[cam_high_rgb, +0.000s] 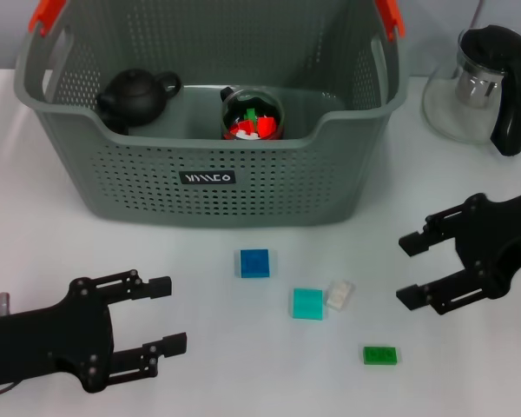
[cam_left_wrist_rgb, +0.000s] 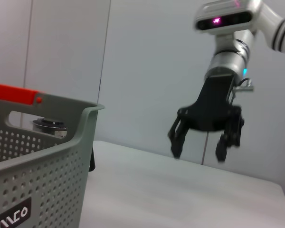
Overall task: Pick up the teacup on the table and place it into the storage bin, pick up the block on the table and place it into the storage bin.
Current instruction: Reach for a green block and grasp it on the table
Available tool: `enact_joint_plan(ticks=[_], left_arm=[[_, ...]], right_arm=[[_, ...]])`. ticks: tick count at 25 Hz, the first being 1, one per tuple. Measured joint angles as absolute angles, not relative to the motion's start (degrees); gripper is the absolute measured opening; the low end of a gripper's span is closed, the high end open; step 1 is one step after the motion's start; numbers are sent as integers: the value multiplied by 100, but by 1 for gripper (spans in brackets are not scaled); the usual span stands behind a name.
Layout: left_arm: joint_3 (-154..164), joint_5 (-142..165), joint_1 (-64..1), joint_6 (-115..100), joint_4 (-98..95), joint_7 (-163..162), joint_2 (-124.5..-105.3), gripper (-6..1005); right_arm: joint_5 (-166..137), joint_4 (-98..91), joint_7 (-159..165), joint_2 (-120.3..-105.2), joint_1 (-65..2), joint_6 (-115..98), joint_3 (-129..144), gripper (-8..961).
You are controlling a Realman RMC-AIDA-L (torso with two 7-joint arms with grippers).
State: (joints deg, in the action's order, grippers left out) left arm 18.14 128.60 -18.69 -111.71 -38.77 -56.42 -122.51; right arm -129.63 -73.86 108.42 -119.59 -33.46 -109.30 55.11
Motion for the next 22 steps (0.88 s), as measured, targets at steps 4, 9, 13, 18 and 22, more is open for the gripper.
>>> enact_joint_plan(ticks=[4,9,13,18,22], left_arm=[[1810,12855,-1919,-11084,-3766,-5642,-12252,690],[1810,12853,-1931,-11062,-3728,-5642,-12252,690],[1776,12851,-1938,-10980,-3694,-5641,-12252,690],[1719,12849,-1940,-10907,-3679,-5634,-12252,691],[1701,12849,-1942,-10906,-3679,-5634,-12252,691]], right_arm=[[-13889,-7339,11187,-12012,-3902,-10916,6184,739],[-14323,-7295,11649,-12021,-4254,-10680,7142,716],[-14482,-7208,11888,-12027,-4359,-10464,7779,680],[-14432,-6867,11978,-12060,-4368,-10108,8484,663],[-14330,-6587,12019,-12065,-4355,-9799,8886,650]])
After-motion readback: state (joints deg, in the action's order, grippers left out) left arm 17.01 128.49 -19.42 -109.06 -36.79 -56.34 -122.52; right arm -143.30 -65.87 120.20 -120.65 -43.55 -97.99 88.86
